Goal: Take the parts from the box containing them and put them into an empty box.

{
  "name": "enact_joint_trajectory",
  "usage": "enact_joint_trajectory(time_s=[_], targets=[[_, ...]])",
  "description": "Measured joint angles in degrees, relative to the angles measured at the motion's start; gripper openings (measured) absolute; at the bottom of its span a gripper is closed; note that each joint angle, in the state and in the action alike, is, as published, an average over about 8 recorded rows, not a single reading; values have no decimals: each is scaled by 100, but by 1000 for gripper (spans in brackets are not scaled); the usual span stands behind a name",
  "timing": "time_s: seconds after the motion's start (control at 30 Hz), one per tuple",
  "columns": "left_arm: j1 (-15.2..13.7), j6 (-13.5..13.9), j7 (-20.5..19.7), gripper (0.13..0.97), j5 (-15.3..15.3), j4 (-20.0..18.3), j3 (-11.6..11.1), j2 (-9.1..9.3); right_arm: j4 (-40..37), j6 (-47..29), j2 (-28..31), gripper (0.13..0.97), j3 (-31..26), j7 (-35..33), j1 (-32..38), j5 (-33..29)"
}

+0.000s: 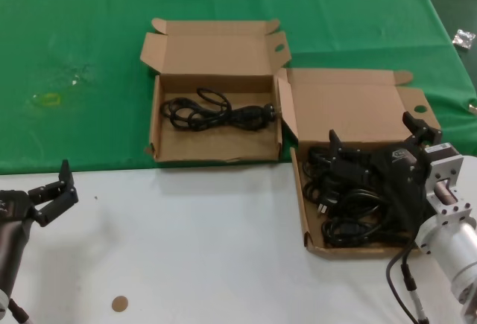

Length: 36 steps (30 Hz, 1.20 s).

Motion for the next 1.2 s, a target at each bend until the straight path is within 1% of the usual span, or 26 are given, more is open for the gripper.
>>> enact_joint_trajectory(time_s=[1.2], targets=[[0, 0, 2, 966, 0, 0, 0, 0, 0, 0, 0, 966, 0, 0, 0, 0]])
